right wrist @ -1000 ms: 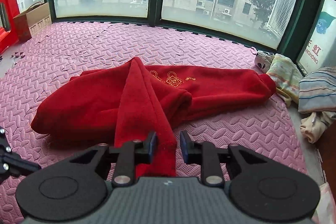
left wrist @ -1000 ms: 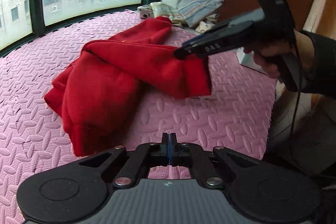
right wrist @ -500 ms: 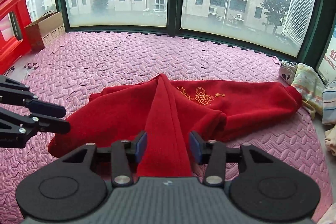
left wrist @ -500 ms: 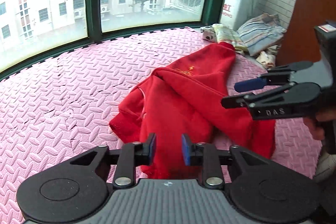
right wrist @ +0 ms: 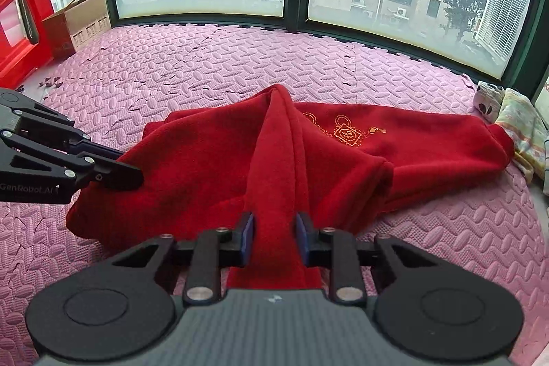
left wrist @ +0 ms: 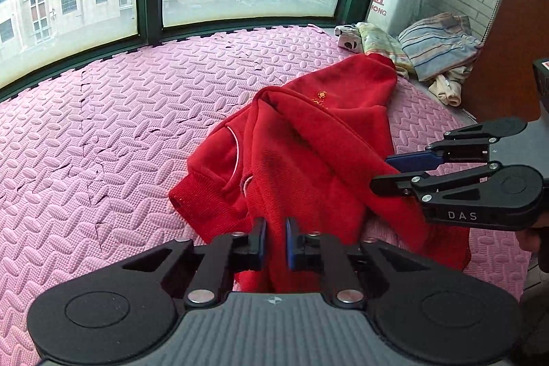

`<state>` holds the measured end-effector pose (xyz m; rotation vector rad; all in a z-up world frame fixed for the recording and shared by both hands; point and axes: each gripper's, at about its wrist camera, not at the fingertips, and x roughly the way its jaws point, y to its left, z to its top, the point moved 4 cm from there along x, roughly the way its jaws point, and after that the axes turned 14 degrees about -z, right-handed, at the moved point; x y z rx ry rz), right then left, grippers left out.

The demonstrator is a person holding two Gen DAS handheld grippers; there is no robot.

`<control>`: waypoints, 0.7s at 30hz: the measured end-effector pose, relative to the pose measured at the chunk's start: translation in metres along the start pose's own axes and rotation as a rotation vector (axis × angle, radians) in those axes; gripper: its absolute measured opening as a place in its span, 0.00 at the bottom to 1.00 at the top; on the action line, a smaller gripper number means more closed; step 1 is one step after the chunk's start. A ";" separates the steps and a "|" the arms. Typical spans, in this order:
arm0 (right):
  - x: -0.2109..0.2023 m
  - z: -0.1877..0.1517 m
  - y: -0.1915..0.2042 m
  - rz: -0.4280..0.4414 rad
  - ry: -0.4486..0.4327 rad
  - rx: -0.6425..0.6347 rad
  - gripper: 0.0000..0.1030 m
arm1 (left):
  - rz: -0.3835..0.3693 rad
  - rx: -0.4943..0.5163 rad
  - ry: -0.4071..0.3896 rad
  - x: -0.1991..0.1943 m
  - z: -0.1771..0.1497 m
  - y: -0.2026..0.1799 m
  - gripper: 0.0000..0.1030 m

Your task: Fold clothes

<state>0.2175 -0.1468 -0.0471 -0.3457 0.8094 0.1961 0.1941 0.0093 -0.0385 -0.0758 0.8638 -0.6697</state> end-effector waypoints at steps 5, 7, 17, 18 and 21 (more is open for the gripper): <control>-0.008 -0.006 -0.006 -0.025 0.000 -0.040 0.17 | -0.022 0.016 -0.014 -0.003 -0.001 -0.007 0.09; -0.012 -0.007 -0.010 -0.029 0.001 -0.047 0.14 | -0.031 0.037 -0.016 -0.007 -0.003 -0.013 0.09; -0.036 -0.019 -0.056 -0.239 -0.017 -0.165 0.09 | -0.133 0.113 -0.039 -0.025 -0.014 -0.050 0.08; -0.038 -0.021 -0.064 -0.270 -0.014 -0.174 0.09 | -0.149 0.122 -0.036 -0.026 -0.017 -0.056 0.08; -0.042 -0.030 -0.101 -0.392 0.011 -0.178 0.09 | -0.199 0.164 -0.005 -0.024 -0.030 -0.076 0.08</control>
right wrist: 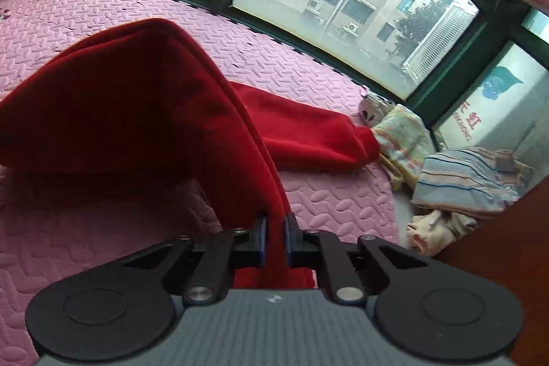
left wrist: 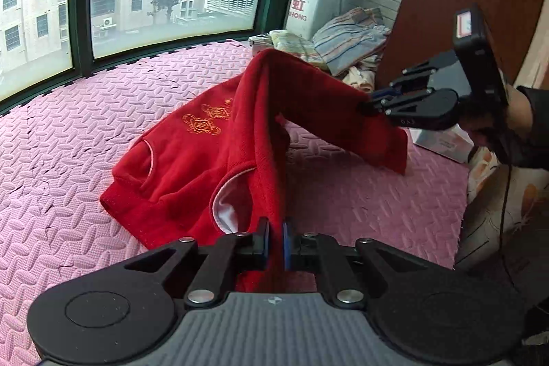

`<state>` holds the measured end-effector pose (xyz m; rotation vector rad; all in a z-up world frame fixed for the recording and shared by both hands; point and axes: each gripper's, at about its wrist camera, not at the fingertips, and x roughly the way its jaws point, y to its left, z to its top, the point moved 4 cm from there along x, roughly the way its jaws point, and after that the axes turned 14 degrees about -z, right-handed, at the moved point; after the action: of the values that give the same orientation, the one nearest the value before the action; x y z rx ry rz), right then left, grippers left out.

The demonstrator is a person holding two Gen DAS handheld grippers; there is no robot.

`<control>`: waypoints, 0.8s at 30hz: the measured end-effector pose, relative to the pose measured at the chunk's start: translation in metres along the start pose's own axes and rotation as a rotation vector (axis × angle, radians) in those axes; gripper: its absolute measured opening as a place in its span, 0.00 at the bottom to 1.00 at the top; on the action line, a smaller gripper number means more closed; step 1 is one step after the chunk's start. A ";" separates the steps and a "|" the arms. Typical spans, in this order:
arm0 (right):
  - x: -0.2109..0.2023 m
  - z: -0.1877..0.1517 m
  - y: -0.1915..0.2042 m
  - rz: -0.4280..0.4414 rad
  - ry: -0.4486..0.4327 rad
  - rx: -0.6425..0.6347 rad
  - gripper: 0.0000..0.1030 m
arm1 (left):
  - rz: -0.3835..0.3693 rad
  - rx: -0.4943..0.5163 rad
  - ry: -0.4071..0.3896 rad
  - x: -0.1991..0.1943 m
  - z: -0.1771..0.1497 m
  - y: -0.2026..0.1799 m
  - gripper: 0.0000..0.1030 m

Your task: Fold clothes

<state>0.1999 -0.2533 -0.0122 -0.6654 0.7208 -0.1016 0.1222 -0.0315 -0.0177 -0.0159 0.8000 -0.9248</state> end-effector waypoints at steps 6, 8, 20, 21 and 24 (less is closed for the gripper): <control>0.017 -0.017 -0.060 -0.125 0.077 0.093 0.14 | -0.094 0.069 0.088 0.013 -0.010 -0.027 0.14; 0.019 -0.022 -0.072 -0.138 0.091 0.127 0.26 | -0.105 0.080 0.090 0.012 -0.007 -0.029 0.18; 0.021 -0.015 -0.082 -0.056 0.058 0.299 0.53 | 0.332 -0.099 0.010 0.018 0.038 0.075 0.56; 0.025 -0.012 -0.077 -0.032 0.062 0.313 0.54 | 0.364 -0.116 0.017 0.021 0.036 0.086 0.56; 0.045 0.000 -0.057 0.047 0.093 0.349 0.59 | 0.411 -0.149 0.047 0.030 0.030 0.111 0.56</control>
<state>0.2414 -0.3121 -0.0046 -0.3114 0.7842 -0.2110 0.2296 0.0063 -0.0516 0.0390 0.8740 -0.4777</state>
